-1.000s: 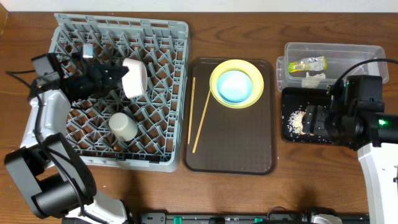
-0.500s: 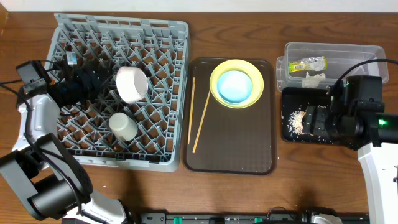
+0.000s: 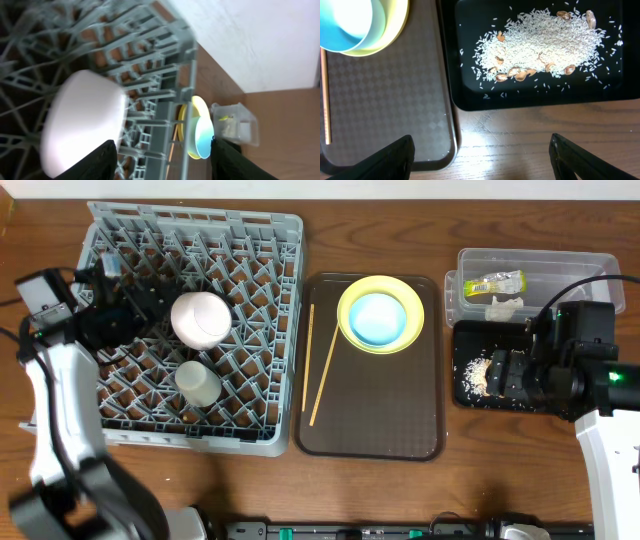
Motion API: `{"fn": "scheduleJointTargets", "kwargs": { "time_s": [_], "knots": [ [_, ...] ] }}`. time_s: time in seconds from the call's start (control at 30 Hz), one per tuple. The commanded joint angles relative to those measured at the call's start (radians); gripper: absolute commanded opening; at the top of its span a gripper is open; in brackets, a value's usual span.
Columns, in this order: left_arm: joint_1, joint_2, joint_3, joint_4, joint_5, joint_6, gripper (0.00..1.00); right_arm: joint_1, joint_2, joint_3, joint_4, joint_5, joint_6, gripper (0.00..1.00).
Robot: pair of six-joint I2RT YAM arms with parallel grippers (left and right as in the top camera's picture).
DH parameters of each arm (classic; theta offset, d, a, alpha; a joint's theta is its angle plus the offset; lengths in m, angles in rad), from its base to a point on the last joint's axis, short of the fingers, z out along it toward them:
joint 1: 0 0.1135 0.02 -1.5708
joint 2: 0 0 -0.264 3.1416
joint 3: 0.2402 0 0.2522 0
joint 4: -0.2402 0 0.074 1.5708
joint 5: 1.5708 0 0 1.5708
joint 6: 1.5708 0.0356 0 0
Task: Sort waste into correct bins and load items into the dishwasher
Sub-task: 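Open the left gripper to release the white cup and lift away, then move the left gripper over the blue bowl on the yellow plate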
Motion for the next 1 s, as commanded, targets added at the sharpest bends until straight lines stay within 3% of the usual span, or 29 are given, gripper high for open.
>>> {"fn": "scheduleJointTargets", "kwargs": {
  "time_s": [0.0, 0.2, 0.47, 0.73, 0.97],
  "knots": [
    [-0.122, -0.135, -0.004, -0.022, -0.203, 0.03, 0.62, -0.007, -0.005, 0.001, 0.001, 0.017, 0.004, 0.85],
    [-0.445, -0.228, 0.011, -0.024, -0.528, 0.029, 0.7, -0.007, -0.005, 0.001, 0.0, 0.016, 0.005, 0.86],
    [-0.791, -0.085, 0.2, -0.035, -0.779, 0.03, 0.7, -0.007, -0.005, 0.001, 0.0, 0.016, 0.004, 0.87],
    [-0.991, 0.162, 0.27, 0.066, -0.808, 0.122, 0.7, -0.007, -0.005, 0.001, -0.002, 0.016, 0.004, 0.87],
    [-1.096, 0.353, 0.27, 0.166, -0.807, 0.124, 0.71, -0.007, -0.005, 0.001, -0.003, 0.017, 0.004, 0.87]
  ]
}}
